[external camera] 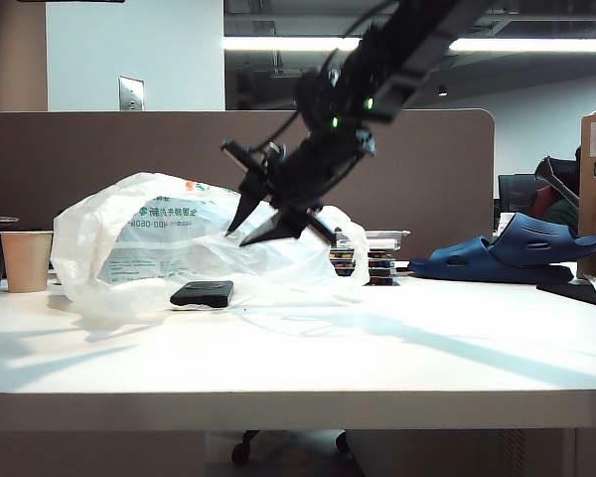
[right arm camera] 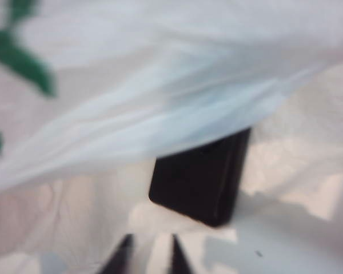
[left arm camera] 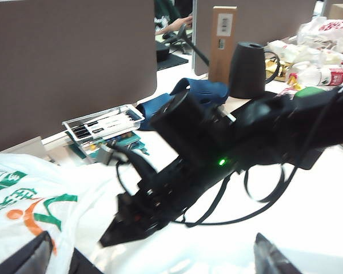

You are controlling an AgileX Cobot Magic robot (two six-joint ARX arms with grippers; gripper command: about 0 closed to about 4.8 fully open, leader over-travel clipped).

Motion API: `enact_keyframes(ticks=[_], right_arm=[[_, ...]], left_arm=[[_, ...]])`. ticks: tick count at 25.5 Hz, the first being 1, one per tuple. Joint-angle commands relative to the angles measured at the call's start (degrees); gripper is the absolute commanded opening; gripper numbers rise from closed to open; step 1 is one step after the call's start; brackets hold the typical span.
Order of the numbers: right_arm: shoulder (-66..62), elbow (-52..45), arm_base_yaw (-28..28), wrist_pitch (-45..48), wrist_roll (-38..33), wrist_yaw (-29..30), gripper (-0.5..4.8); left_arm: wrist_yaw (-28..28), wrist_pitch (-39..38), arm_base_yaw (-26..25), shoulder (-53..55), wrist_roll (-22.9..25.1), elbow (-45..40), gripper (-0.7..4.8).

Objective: Put the power bank into the bag.

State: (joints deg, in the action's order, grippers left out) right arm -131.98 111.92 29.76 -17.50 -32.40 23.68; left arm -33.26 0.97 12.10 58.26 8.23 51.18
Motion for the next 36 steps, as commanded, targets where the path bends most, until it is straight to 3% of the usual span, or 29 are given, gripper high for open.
enact_keyframes(ticks=[1, 5, 12, 13, 15, 16, 25, 36], right_arm=[[2.51, 0.39, -0.07, -5.31, 6.08, -1.99, 0.04], [5.44, 0.39, -0.26, -10.12, 10.1, -3.78, -0.07], [10.51, 0.39, -0.26, -17.55, 17.44, -8.85, -0.07], [11.61, 0.37, -0.26, -19.26, 19.3, -10.86, -0.07], [12.7, 0.37, -0.28, -20.9, 21.38, -13.18, -0.07], [13.81, 0.37, -0.52, -22.51, 23.19, -14.8, -0.07], [19.12, 0.37, -5.6, -26.97, 25.2, -17.79, -0.07], [28.3, 0.35, -17.22, -33.99, 27.96, -19.78, -0.07]], left_arm=[[1.62, -0.46, -0.15, -1.42, 0.33, 0.15, 4.67], [5.16, -3.82, -0.2, -3.45, 0.57, 0.17, 4.66], [17.62, -14.62, -0.2, -7.15, 7.48, 0.15, 4.46], [21.16, -17.9, -0.2, -8.44, 8.81, 0.15, 3.71], [23.56, -20.44, -0.2, -9.64, 9.35, 0.15, 2.79], [24.5, -22.45, -0.2, -10.88, 9.35, 0.15, 2.07], [24.52, -27.91, -0.2, -16.48, 9.38, 0.15, -0.07], [27.91, -34.01, -0.2, -19.5, 8.72, 0.02, -0.06]])
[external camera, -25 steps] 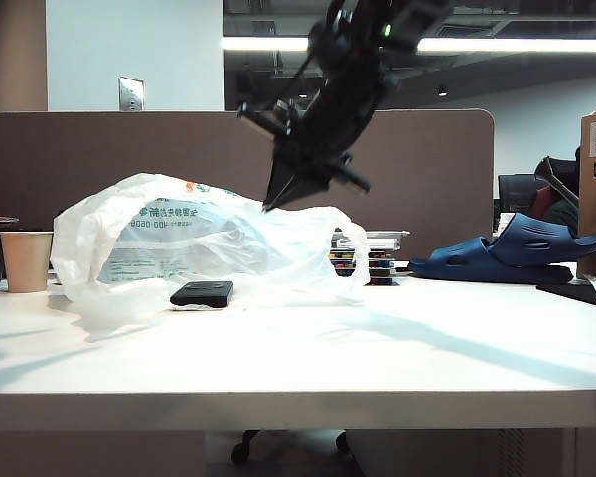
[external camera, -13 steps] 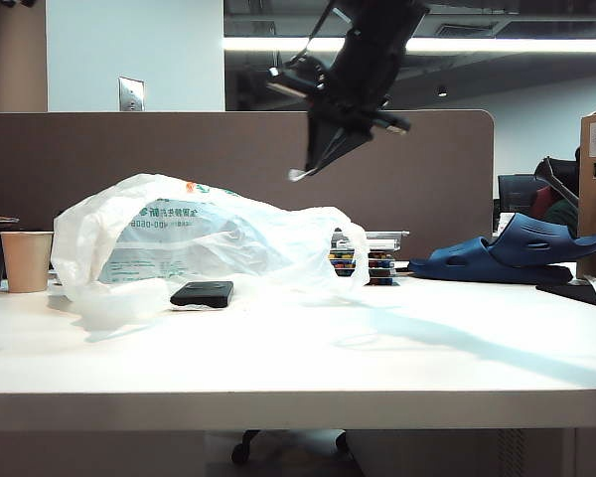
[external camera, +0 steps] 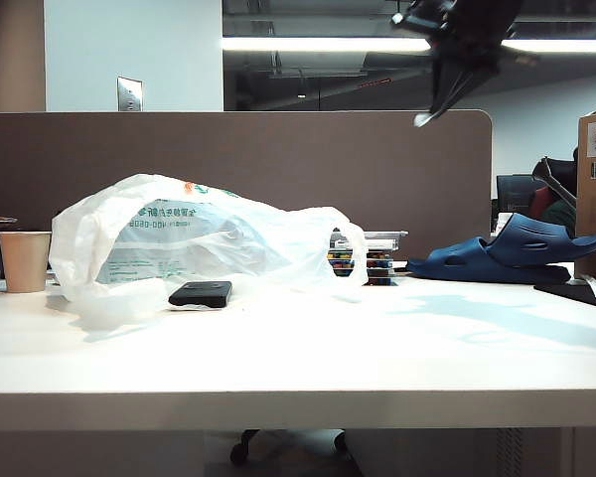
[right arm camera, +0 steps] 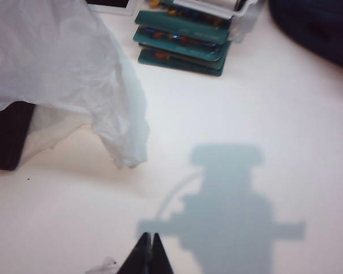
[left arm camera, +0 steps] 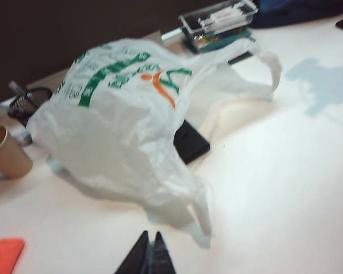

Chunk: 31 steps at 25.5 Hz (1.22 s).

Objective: Put the power bank into the bag.

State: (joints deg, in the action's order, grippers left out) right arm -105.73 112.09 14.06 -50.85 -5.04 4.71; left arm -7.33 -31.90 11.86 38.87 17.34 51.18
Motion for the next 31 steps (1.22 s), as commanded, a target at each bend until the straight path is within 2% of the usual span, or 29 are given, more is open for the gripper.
enact_keyframes(ticks=[1, 5, 8, 11, 22, 28, 31], right_arm=[[2.95, 0.17, -2.47, -0.98, 0.61, -0.81, -0.07], [4.96, 0.09, -4.04, -3.06, 0.81, -0.98, -0.07], [5.42, 0.09, -5.35, -4.81, 0.72, -0.74, -0.07], [6.21, 0.09, -5.4, -5.11, 0.57, -0.74, -0.07], [10.54, 0.09, -5.42, -5.05, -2.69, -0.13, -0.07], [13.35, -0.2, -7.48, -9.11, -2.78, -0.94, -0.07], [16.92, -5.81, -9.35, -8.66, -2.67, -0.55, -0.07]], left_arm=[[3.28, -1.86, -0.02, -0.26, -0.87, 0.02, -0.06], [3.61, -4.48, -4.11, -2.64, -5.01, 0.0, -0.06], [3.02, -4.44, -7.78, -4.87, -5.33, 0.0, -0.06], [0.55, -4.39, -9.11, -7.15, -6.01, 0.0, -0.06], [-3.34, -4.7, -8.98, -7.85, -7.34, 0.0, -0.06], [-3.43, -4.72, -8.98, -7.87, -8.37, 0.0, -0.06], [-5.38, -4.74, -8.98, -7.87, -8.87, 0.0, -0.06]])
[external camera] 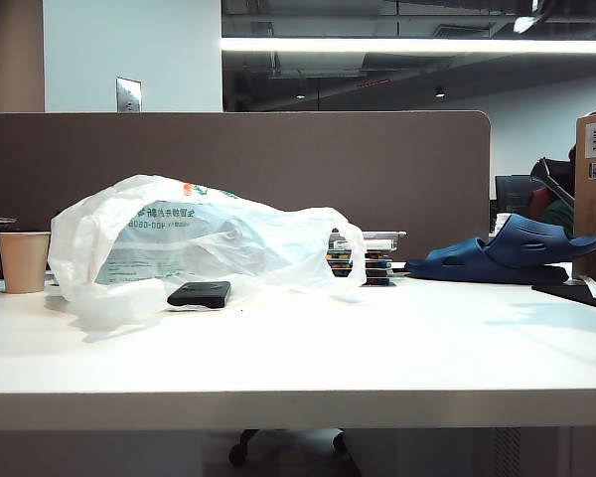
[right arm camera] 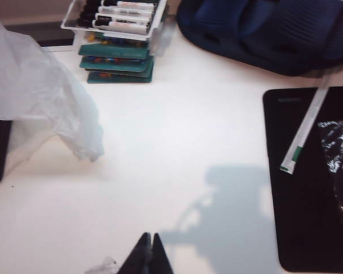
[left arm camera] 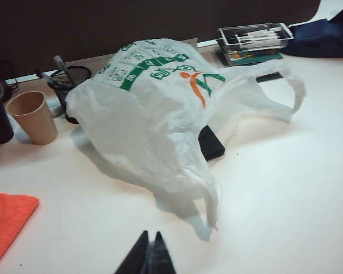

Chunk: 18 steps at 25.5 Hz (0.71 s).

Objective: Put the power bank into the bag.

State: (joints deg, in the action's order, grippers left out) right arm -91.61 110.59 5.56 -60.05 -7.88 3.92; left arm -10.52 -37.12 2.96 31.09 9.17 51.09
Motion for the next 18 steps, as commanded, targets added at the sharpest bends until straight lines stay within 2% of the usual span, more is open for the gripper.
enact_keyframes(ticks=[1, 6, 14, 18], right_arm=[[4.83, -7.85, -1.64, 1.57, 0.17, 0.31, -0.07], [12.63, -20.92, -2.08, 8.22, -0.7, 0.24, -0.07], [31.32, -46.71, -2.05, 19.47, -0.9, 0.26, -0.07], [41.83, -59.58, -1.97, 27.91, -0.87, 0.76, -0.07]], left_arm=[[-2.58, 0.5, -0.09, -0.09, -1.25, 0.09, -0.06], [-2.36, 0.57, -0.09, -0.09, -1.22, 0.09, -0.06], [-2.6, 0.31, 1.07, -2.32, -5.2, -1.09, -0.06], [-2.16, 1.66, 1.97, -9.66, -5.16, -8.44, -0.06]])
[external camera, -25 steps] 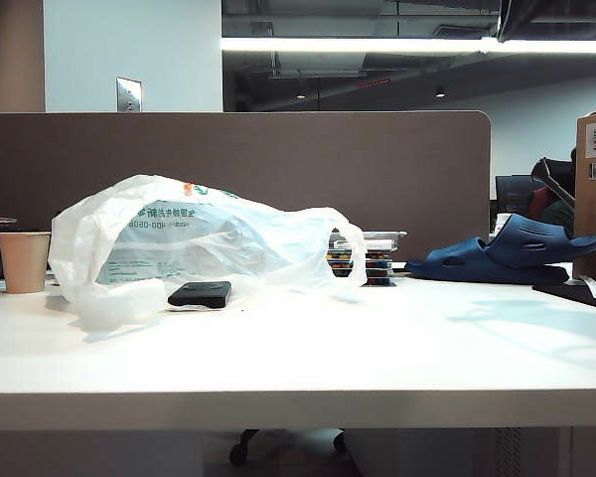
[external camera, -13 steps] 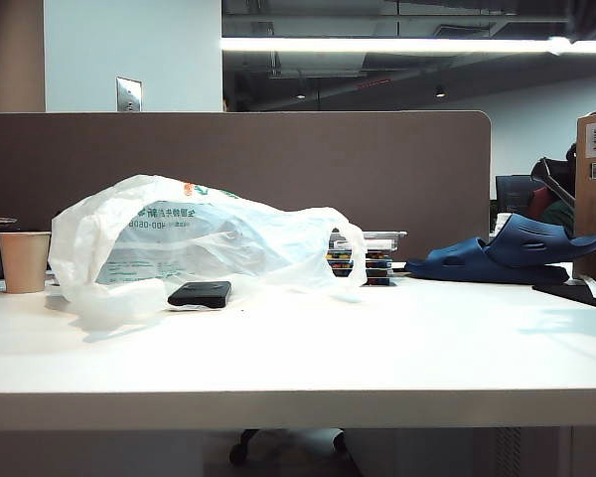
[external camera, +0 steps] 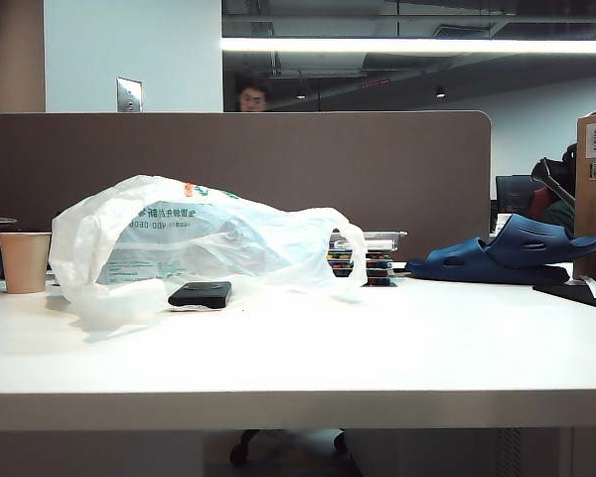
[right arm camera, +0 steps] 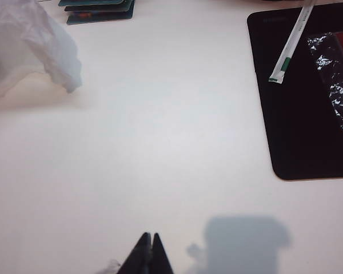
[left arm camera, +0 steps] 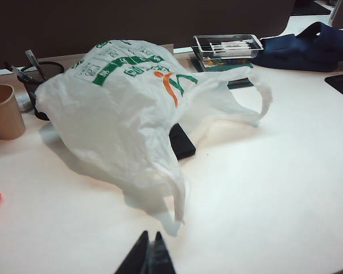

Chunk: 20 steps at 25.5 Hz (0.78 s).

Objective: Put the power bank into the bag.

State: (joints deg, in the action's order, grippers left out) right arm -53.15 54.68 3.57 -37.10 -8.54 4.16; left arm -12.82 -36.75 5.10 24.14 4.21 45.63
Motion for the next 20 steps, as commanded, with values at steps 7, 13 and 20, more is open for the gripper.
enact_keyframes(ticks=[7, 13, 20], right_arm=[[19.21, -24.79, 0.09, 21.62, -0.33, 2.6, -0.07], [27.56, -35.41, 0.26, 33.73, -1.99, 2.58, -0.07], [29.92, -42.23, 0.42, 39.82, -1.97, 2.54, -0.07]], left_arm=[[0.13, 9.44, -0.2, -14.95, -0.2, -15.69, -0.06], [0.11, 15.28, -0.17, -20.65, -0.44, -22.97, -0.06], [0.48, 19.91, -0.2, -22.47, -1.73, -27.26, -0.06]])
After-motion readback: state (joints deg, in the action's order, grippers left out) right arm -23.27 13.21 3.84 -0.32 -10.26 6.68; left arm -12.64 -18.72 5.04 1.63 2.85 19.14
